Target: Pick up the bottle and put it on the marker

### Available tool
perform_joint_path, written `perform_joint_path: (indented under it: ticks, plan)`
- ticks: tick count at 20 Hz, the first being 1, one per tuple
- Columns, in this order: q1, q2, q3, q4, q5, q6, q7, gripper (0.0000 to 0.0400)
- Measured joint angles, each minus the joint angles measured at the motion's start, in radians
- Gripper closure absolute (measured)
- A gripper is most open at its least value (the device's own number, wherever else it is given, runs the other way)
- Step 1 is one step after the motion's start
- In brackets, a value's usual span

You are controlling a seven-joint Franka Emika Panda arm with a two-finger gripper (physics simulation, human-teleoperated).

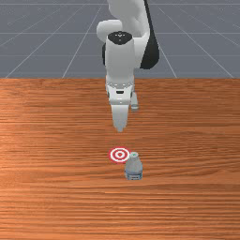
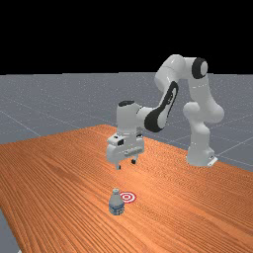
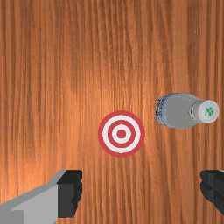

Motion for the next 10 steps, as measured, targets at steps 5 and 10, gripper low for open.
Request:
perform_joint_path:
  ticks: [5,10]
  plan:
    - [0.006,-0.012,-0.006,-0.006,0.002,-0.005,0.038,0.0054]
    - [0.033,-0.345,-0.035,-0.138,0.043,-0.216,0.726,0.0312]
